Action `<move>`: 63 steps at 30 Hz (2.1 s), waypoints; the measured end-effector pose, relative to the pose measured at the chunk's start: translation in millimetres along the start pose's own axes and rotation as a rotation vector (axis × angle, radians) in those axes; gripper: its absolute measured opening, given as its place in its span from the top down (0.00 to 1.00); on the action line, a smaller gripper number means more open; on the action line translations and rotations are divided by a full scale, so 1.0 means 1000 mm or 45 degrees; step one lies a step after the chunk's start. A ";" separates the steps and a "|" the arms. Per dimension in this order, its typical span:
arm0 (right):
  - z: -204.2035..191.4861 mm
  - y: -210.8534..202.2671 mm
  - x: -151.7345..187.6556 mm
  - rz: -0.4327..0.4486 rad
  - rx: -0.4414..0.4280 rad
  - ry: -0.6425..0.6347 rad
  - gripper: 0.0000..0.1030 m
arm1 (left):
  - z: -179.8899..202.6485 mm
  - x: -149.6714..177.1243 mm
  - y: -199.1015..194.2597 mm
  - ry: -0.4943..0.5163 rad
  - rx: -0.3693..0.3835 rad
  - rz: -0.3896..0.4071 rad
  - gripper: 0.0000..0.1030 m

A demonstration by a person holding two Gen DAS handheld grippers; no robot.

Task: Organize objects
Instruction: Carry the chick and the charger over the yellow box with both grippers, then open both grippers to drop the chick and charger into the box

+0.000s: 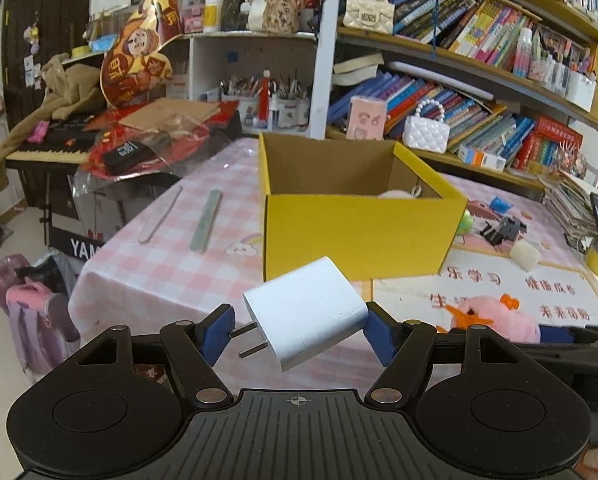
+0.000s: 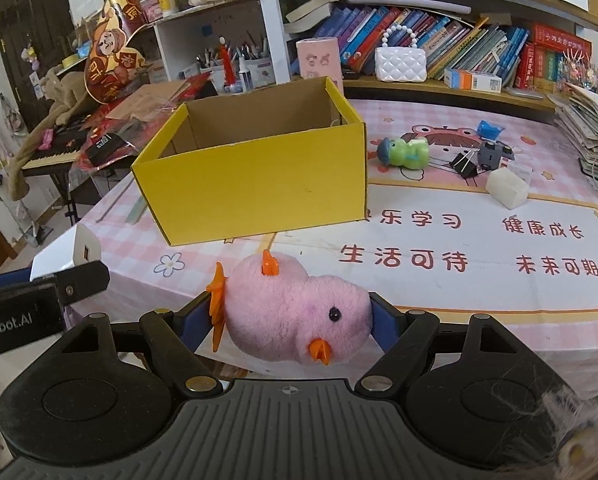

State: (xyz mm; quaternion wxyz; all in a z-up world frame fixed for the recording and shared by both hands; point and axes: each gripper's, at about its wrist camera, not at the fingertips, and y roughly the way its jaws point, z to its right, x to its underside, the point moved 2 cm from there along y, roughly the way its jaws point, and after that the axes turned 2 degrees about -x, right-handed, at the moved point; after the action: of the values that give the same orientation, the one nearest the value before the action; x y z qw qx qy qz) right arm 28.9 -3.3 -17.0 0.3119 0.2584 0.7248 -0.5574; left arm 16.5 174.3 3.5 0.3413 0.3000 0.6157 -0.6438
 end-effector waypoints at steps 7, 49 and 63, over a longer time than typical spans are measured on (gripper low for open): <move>-0.003 0.006 -0.018 0.067 0.001 -0.034 0.25 | -0.003 -0.026 0.007 -0.033 0.003 0.079 0.32; 0.027 0.208 -0.210 -0.041 -0.176 -0.208 0.24 | 0.053 -0.120 0.176 0.070 -0.163 0.010 0.33; 0.027 0.215 -0.209 -0.079 -0.191 -0.201 0.18 | 0.052 -0.121 0.169 0.046 -0.181 0.017 0.32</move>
State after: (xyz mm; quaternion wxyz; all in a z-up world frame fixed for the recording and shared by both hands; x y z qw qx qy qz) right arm 329.1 18.0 -5.7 0.3691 0.1672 0.7452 -0.5296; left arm 226.5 129.7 5.1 0.3548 0.2906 0.6638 -0.5908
